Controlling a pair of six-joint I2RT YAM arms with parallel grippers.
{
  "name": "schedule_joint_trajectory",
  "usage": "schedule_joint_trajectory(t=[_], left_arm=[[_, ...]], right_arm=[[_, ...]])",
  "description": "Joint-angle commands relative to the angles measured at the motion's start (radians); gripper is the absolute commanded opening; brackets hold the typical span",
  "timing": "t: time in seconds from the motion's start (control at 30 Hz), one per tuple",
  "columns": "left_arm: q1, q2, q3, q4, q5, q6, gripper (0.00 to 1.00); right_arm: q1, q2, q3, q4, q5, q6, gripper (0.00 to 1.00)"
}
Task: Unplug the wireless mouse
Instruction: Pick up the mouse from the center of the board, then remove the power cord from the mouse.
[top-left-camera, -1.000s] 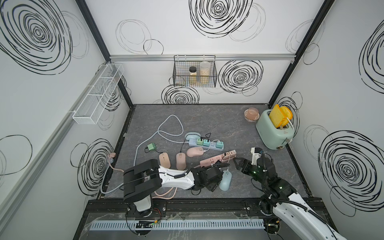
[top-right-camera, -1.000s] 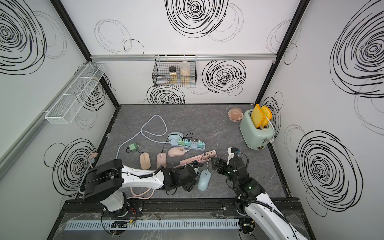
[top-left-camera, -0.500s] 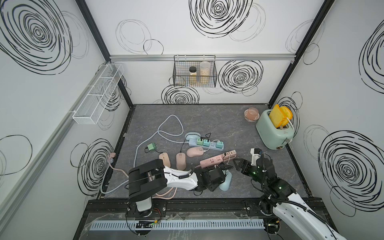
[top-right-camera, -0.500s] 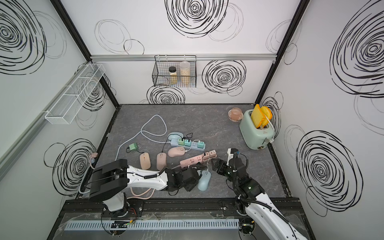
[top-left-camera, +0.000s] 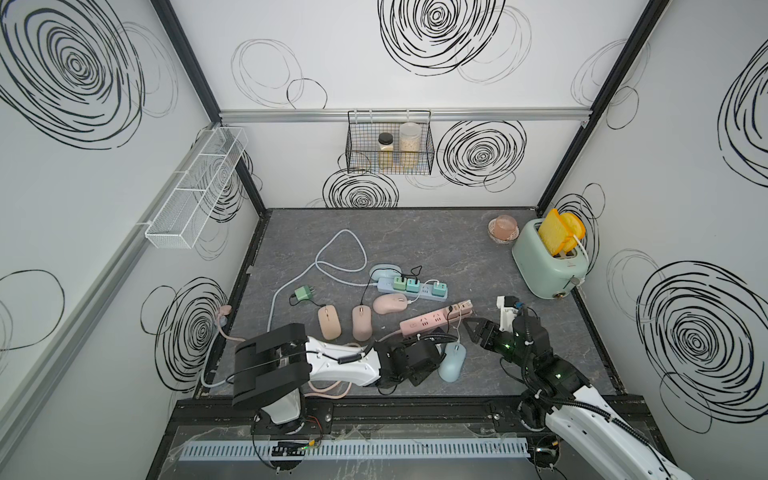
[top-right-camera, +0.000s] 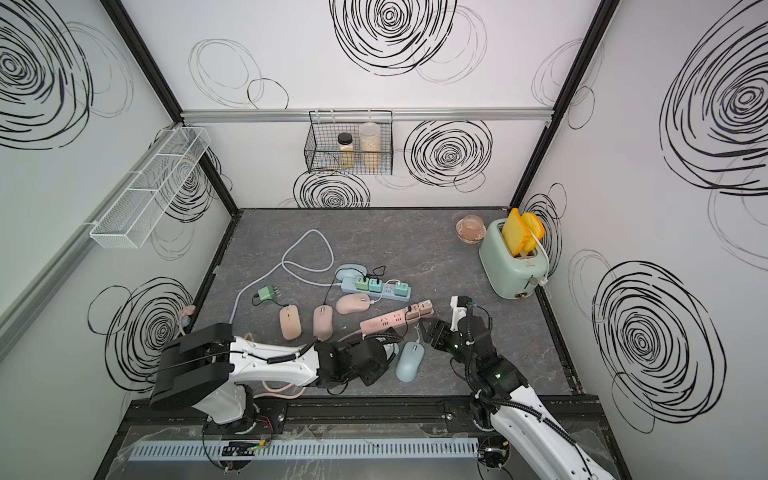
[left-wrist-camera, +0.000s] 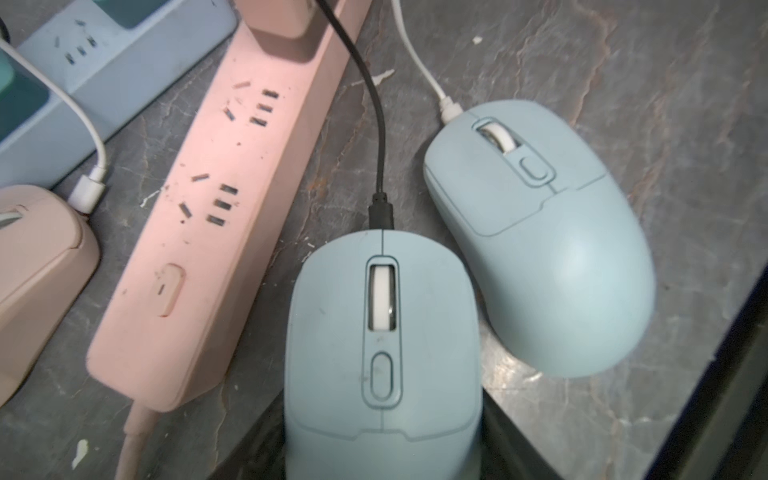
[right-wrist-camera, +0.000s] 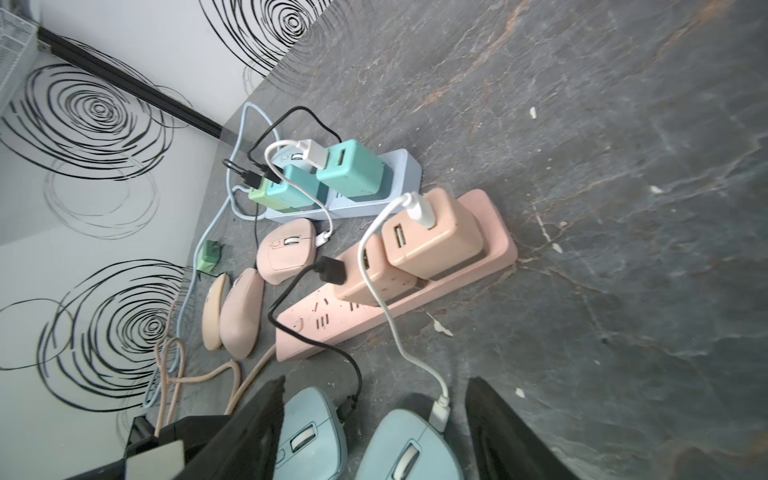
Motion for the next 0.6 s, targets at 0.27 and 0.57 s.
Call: schedule_joint_trajectory(t=[0.27,0.57], left_arm=[[-0.002,-0.232,-0.166,0.326,0.01,-0.015,0.0],[0.027,-0.29,-0.217,0.382,0.051,-0.057,0.0]], right_arm=[[0.118,0.066,-0.053,0.265,-0.081,0.101,0.63],[0.205,0.202,-0.035,0.415,-0.052,0.159,0.58]])
